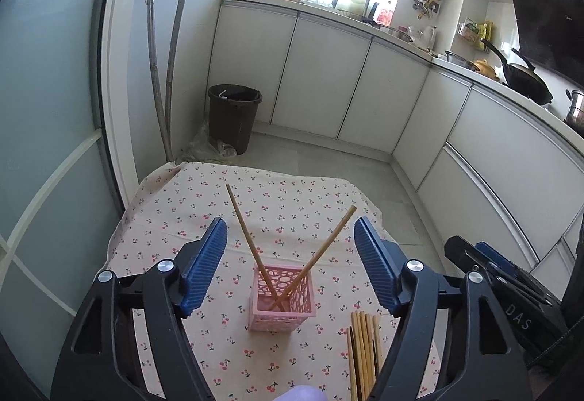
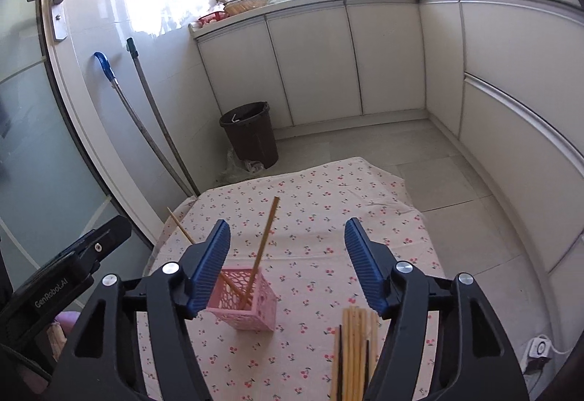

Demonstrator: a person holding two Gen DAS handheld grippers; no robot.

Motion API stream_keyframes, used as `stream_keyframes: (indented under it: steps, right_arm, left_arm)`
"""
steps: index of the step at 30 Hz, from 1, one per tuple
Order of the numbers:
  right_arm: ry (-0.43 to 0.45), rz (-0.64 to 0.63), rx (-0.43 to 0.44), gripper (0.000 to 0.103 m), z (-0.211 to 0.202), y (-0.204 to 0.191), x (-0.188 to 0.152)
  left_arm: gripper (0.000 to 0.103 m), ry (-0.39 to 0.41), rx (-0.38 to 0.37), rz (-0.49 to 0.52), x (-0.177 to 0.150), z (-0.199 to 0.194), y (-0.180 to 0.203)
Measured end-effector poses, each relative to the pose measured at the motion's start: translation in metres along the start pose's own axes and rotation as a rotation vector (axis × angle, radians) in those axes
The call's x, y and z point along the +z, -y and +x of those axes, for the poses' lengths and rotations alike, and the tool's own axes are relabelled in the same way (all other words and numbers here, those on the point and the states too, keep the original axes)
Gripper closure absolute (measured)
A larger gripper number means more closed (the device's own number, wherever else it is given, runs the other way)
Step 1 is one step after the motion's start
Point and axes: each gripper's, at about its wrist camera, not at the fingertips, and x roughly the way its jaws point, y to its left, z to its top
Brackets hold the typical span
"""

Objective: Organize utensils
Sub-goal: 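Grasp a wooden chopstick from the pile with the left gripper while the right gripper returns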

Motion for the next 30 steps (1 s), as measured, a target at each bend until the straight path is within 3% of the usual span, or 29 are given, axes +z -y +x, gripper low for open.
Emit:
stream_keyframes:
  steps: [2,4,7,13,21,26,30]
  right_arm:
    - [-0.011,-0.019,-0.04,0.035,-0.009,0.009,-0.011]
    - [-0.026,-0.023,-0.065,0.023,-0.017,0.021,-0.025]
    - [-0.057,-0.004,-0.089,0.016,-0.031,0.044,-0.045]
    - [-0.132,0.084,-0.07,0.011,-0.055,0.094,-0.066]
    - [-0.139,0.273,-0.039,0.009,-0.072,0.137,-0.07]
    - [-0.197,0.393,0.004,0.009,-0.061,0.158,-0.075]
    - [-0.218,0.438,0.011,0.009,-0.055,0.166,-0.08]
  left_arm:
    - [0.024,-0.01,-0.001,0.015,-0.008,-0.001,0.006]
    - [0.015,-0.022,0.001,0.019,-0.02,-0.001,0.012]
    - [0.007,-0.084,-0.011,0.042,-0.039,0.007,0.023]
    - [0.007,-0.26,-0.04,0.143,-0.082,0.037,0.047]
    - [0.007,-0.629,-0.036,0.194,-0.154,0.104,0.06]
    - [0.007,-0.741,0.016,0.125,-0.177,0.139,0.056]
    - [0.009,-0.747,0.074,0.049,-0.178,0.162,0.054]
